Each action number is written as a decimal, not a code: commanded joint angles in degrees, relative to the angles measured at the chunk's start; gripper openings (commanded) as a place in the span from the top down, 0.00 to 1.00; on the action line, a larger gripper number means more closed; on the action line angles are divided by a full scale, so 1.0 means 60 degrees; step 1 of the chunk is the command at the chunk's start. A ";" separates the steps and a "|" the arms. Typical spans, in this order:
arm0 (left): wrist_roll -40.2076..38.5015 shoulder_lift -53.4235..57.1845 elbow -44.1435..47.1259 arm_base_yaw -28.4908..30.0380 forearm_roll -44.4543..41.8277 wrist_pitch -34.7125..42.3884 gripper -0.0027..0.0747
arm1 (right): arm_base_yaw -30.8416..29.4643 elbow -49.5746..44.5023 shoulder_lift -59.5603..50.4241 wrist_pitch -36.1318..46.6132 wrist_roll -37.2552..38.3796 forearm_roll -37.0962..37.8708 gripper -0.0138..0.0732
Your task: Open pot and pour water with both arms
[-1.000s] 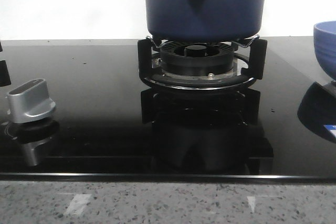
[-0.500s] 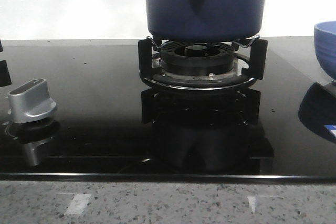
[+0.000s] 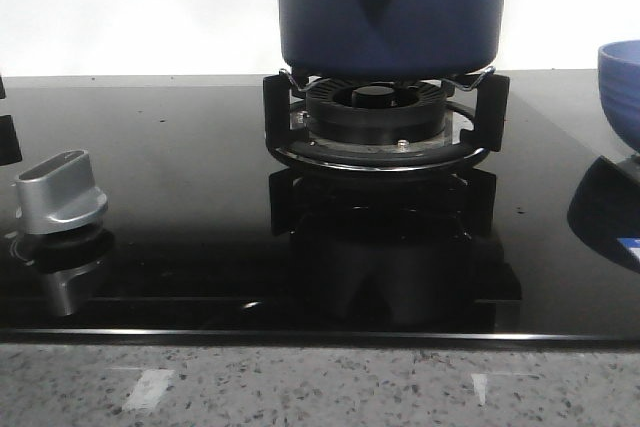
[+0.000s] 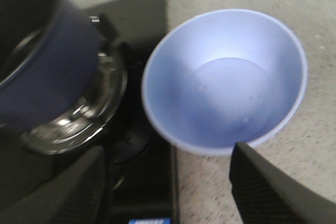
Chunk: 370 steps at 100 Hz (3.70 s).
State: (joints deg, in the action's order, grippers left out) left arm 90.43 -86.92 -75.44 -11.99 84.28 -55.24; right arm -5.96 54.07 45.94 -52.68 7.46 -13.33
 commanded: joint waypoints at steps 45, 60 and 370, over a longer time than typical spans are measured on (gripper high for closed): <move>0.0170 0.0496 -0.0261 0.0018 0.1874 0.0091 0.48 | -0.2678 0.2230 0.4216 -0.1090 0.0372 0.0011 0.32; 0.0170 0.0496 -0.0261 0.0018 0.1879 0.0091 0.48 | -0.2678 0.2230 0.4800 -0.1072 0.0372 -0.0193 0.32; 0.0408 0.0775 -0.0278 0.0776 0.3138 -0.0436 0.48 | 0.3623 1.0472 0.8308 -0.1891 0.0616 0.3313 0.91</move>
State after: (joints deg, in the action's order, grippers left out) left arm 92.98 -84.96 -75.16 -7.39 97.43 -56.25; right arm 14.34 114.87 98.52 -68.96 9.83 1.41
